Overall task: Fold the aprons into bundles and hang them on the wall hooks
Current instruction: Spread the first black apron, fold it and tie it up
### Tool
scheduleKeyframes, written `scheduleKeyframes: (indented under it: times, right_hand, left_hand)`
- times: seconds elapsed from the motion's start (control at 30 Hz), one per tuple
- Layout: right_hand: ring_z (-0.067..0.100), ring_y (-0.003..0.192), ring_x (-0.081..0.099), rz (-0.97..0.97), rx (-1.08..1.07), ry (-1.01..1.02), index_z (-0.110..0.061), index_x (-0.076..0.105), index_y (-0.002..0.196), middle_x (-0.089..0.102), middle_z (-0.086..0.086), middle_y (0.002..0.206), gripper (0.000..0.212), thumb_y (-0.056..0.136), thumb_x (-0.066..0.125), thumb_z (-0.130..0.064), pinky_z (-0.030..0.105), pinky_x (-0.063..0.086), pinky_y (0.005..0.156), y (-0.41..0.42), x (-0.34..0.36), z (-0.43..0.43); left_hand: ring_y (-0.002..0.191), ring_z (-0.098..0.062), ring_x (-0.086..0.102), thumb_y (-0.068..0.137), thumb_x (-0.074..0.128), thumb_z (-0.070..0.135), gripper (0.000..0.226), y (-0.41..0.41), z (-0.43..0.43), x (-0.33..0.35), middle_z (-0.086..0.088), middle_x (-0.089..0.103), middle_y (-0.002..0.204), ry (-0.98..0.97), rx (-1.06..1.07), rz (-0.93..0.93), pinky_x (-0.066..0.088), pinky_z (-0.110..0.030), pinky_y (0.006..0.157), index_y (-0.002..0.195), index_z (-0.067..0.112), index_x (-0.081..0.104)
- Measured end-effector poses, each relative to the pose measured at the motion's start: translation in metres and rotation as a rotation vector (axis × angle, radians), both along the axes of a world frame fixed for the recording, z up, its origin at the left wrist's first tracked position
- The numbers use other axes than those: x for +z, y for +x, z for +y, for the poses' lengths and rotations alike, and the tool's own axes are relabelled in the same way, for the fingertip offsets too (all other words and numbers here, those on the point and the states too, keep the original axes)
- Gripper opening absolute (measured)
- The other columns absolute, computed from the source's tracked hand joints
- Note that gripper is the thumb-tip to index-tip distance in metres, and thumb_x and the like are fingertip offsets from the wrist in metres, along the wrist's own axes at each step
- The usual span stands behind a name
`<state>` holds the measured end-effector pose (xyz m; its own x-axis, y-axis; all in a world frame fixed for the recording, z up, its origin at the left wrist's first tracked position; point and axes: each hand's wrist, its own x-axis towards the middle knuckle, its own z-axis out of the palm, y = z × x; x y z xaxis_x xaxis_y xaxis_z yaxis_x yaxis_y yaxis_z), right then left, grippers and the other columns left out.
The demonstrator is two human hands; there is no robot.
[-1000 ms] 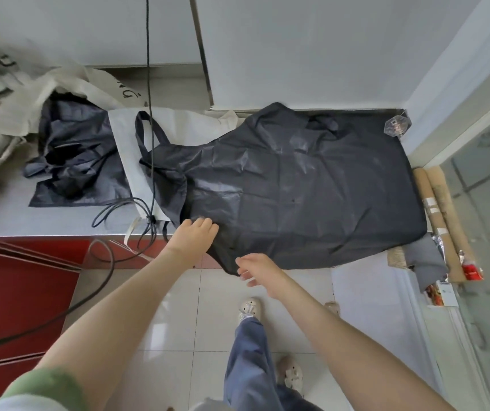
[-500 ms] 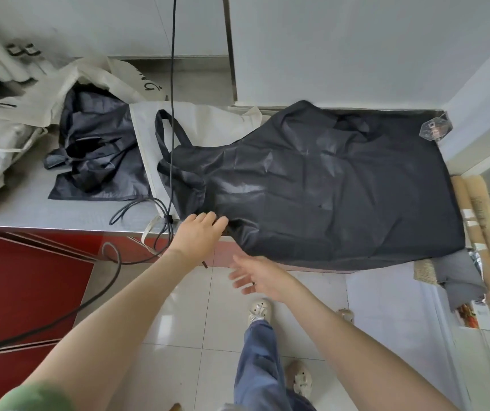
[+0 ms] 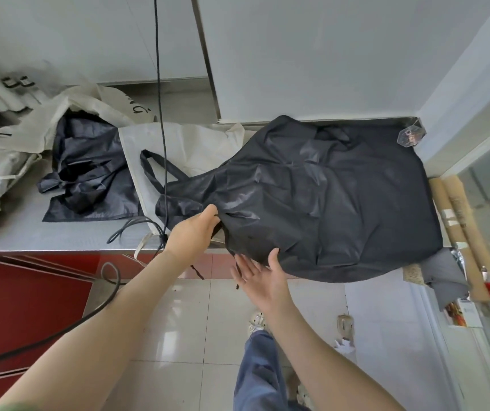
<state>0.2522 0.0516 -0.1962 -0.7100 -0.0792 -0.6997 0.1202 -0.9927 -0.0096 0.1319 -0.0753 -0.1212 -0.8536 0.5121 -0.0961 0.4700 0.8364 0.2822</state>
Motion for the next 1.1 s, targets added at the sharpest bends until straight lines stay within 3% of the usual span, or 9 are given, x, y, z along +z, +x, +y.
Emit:
scheduleKeyframes:
  times: [0.27,0.4,0.5,0.67,0.77,0.83,0.97,1.0,1.1]
  right_hand:
    - [0.041,0.120,0.053,0.067,-0.145,-0.175,-0.005,0.048,0.108,0.058,0.029,0.122,0.067,0.078,0.059,-0.063,0.055,0.037,0.106,-0.012,0.020,-0.019]
    - [0.045,0.117,0.053,0.083,-0.295,-0.251,-0.007,0.044,0.122,0.055,0.027,0.120,0.084,0.068,0.062,-0.068,0.056,0.043,0.095,-0.012,0.024,-0.024]
    - [0.034,0.104,0.057,0.033,-0.474,-0.326,-0.005,0.045,0.129,0.055,0.019,0.120,0.085,0.070,0.066,-0.063,0.041,0.044,0.099,-0.010,0.024,-0.025]
    - [0.017,0.103,0.057,-0.072,-0.612,-0.291,-0.016,0.059,0.123,0.061,-0.002,0.121,0.065,0.069,0.080,-0.045,0.025,0.046,0.085,0.003,0.013,-0.012]
    - [0.018,0.089,0.063,-0.092,-0.638,-0.211,-0.014,0.064,0.109,0.067,0.001,0.104,0.034,0.083,0.071,-0.035,0.027,0.048,0.078,0.025,0.002,0.008]
    - [0.024,0.091,0.068,-0.060,-0.665,-0.118,-0.011,0.070,0.105,0.072,0.007,0.101,0.025,0.083,0.067,-0.023,0.032,0.053,0.077,0.045,-0.004,0.024]
    - [0.023,0.109,0.062,0.029,-0.789,0.064,-0.010,0.064,0.121,0.071,0.009,0.112,0.089,0.036,0.088,-0.010,0.036,0.049,0.086,0.081,-0.007,0.062]
    - [0.021,0.106,0.064,0.021,-0.794,0.117,-0.011,0.062,0.124,0.071,0.007,0.110,0.092,0.035,0.087,-0.010,0.034,0.050,0.083,0.088,-0.004,0.073]
    - [0.019,0.103,0.066,-0.086,-0.742,0.279,-0.015,0.057,0.132,0.070,0.001,0.113,0.055,0.078,0.069,-0.012,0.032,0.051,0.086,0.098,0.022,0.098]
  left_hand:
    - [0.055,-0.034,0.049,0.102,0.040,0.026,0.026,0.008,0.020,0.017,-0.012,0.050,0.062,0.157,-0.007,0.084,0.038,-0.036,0.053,0.101,0.003,0.050]
    - [0.056,-0.036,0.050,0.101,0.043,0.029,0.028,0.016,0.019,0.023,-0.013,0.050,0.060,0.203,-0.017,0.081,0.039,-0.038,0.053,0.094,0.003,0.050]
    - [0.055,-0.035,0.046,0.100,0.044,0.032,0.028,0.018,0.016,0.026,-0.007,0.043,0.057,0.185,-0.006,0.053,0.034,-0.035,0.053,0.084,0.008,0.044]
    - [0.069,-0.032,0.055,0.101,0.040,0.037,0.025,0.011,-0.002,0.032,-0.004,0.048,0.066,-0.072,-0.008,0.046,0.035,-0.033,0.057,0.086,0.017,0.040]
    - [0.086,-0.025,0.062,0.101,0.042,0.028,0.009,0.010,-0.008,0.031,0.005,0.047,0.077,-0.418,-0.072,0.159,0.039,-0.033,0.058,0.103,0.019,0.043]
    - [0.088,-0.025,0.062,0.100,0.042,0.024,0.011,0.007,-0.012,0.029,0.002,0.057,0.093,-0.475,-0.019,0.150,0.036,-0.032,0.058,0.106,0.015,0.042]
    - [0.087,-0.028,0.061,0.098,0.047,0.020,0.013,0.000,-0.022,0.019,-0.006,0.061,0.097,-0.463,0.051,0.173,0.040,-0.035,0.060,0.096,0.014,0.036]
    - [0.090,-0.029,0.060,0.099,0.046,0.022,0.013,-0.001,-0.022,0.016,-0.006,0.060,0.099,-0.472,0.041,0.165,0.041,-0.036,0.061,0.100,0.012,0.039]
    - [0.098,-0.027,0.058,0.101,0.042,0.022,0.014,-0.006,-0.020,0.009,-0.004,0.058,0.105,-0.511,-0.012,0.095,0.039,-0.035,0.062,0.108,0.011,0.042]
